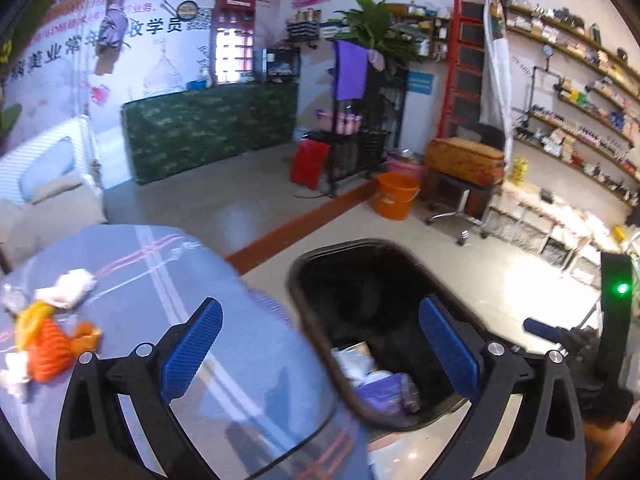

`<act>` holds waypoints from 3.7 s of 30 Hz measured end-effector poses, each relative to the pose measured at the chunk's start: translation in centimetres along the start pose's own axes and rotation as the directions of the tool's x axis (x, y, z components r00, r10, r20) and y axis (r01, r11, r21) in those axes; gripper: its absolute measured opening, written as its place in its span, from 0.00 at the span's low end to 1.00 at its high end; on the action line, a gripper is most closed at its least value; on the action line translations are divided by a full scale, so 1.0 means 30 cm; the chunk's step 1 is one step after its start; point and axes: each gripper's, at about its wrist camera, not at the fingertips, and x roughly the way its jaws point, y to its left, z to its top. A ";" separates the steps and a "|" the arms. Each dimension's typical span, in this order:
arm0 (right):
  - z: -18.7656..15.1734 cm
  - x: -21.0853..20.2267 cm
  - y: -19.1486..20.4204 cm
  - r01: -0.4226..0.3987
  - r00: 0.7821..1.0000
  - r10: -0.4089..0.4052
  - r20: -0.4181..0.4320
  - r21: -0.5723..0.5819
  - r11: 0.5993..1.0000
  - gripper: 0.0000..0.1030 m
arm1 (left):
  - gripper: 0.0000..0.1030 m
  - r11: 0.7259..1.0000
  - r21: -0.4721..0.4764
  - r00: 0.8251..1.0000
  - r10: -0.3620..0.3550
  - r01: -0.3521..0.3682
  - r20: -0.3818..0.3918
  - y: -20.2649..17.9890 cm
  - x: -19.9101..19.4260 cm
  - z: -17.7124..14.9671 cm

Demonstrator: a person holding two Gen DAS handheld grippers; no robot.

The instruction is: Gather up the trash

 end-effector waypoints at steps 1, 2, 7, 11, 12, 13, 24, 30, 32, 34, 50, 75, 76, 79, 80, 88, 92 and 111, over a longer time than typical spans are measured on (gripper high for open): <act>0.001 -0.002 0.015 -0.008 1.000 0.008 0.001 -0.009 1.000 0.84 | 0.94 1.000 -0.006 1.000 0.016 -0.016 -0.001 0.019 -0.012 -0.004; 0.003 -0.004 0.034 -0.016 1.000 0.016 0.003 -0.018 1.000 0.85 | 0.94 1.000 -0.012 1.000 0.024 -0.024 0.000 0.035 -0.020 -0.006; 0.010 -0.014 0.125 -0.066 0.998 0.066 0.002 -0.061 0.996 0.89 | 0.94 0.994 -0.077 0.997 0.070 -0.073 -0.031 0.146 -0.058 -0.033; 0.009 -0.012 0.225 -0.119 0.993 0.118 -0.014 -0.116 0.986 0.89 | 0.94 0.986 -0.099 0.990 0.132 -0.135 -0.038 0.227 -0.104 -0.063; 0.003 -0.012 0.252 -0.131 0.991 0.130 -0.020 -0.127 0.983 0.89 | 0.94 0.982 -0.105 0.988 0.151 -0.155 -0.042 0.254 -0.114 -0.071; 0.004 -0.009 0.276 -0.145 0.989 0.143 -0.026 -0.139 0.980 0.89 | 0.94 0.980 -0.112 0.986 0.162 -0.167 -0.049 0.271 -0.122 -0.076; -0.025 -0.003 0.629 -0.333 0.943 0.311 -0.119 -0.292 0.896 0.90 | 0.94 0.922 -0.237 0.951 0.280 -0.305 -0.131 0.555 -0.272 -0.208; -0.051 0.000 0.819 -0.413 0.910 0.374 -0.176 -0.359 0.837 0.90 | 0.94 0.871 -0.289 0.914 0.352 -0.398 -0.199 0.706 -0.329 -0.293; -0.057 -0.001 0.875 -0.435 0.901 0.388 -0.197 -0.383 0.815 0.90 | 0.94 0.861 -0.298 0.908 0.364 -0.413 -0.207 0.752 -0.341 -0.308; -0.063 -0.003 0.915 -0.452 0.892 0.400 -0.209 -0.400 0.798 0.90 | 0.94 0.858 -0.305 0.908 0.364 -0.414 -0.209 0.807 -0.344 -0.309; -0.110 0.028 1.083 -0.478 0.878 0.385 -0.284 -0.465 0.745 0.90 | 0.52 0.869 -0.360 0.926 0.238 -0.338 -0.294 1.070 -0.204 -0.329; -0.175 0.141 1.457 -0.561 0.827 0.394 -0.401 -0.544 0.624 0.90 | 0.07 0.777 -0.500 0.923 0.344 -0.382 -0.171 1.029 -0.458 -0.347; -0.181 0.153 1.471 -0.557 0.830 0.384 -0.405 -0.552 0.620 0.90 | 0.07 0.777 -0.502 0.924 0.343 -0.379 -0.167 1.027 -0.462 -0.346; -0.192 0.188 1.505 -0.541 0.839 0.348 -0.419 -0.570 0.618 0.81 | 0.07 0.779 -0.501 0.925 0.341 -0.377 -0.166 1.020 -0.457 -0.344; -0.199 0.204 1.519 -0.537 0.841 0.331 -0.428 -0.581 0.612 0.71 | 0.07 0.779 -0.502 0.926 0.341 -0.376 -0.165 1.019 -0.452 -0.345; -0.199 0.192 1.481 -0.553 0.830 0.354 -0.431 -0.553 0.623 0.22 | 0.07 0.785 -0.504 0.931 0.335 -0.360 -0.145 1.008 -0.461 -0.346; -0.194 0.135 1.436 -0.564 0.825 0.384 -0.415 -0.547 0.618 0.19 | 0.07 0.792 -0.498 0.934 0.332 -0.353 -0.133 1.002 -0.469 -0.340; -0.130 -0.062 1.082 -0.528 0.849 0.438 -0.295 -0.473 0.705 0.18 | 0.07 0.857 -0.441 0.962 0.264 -0.265 -0.065 0.827 -0.458 -0.247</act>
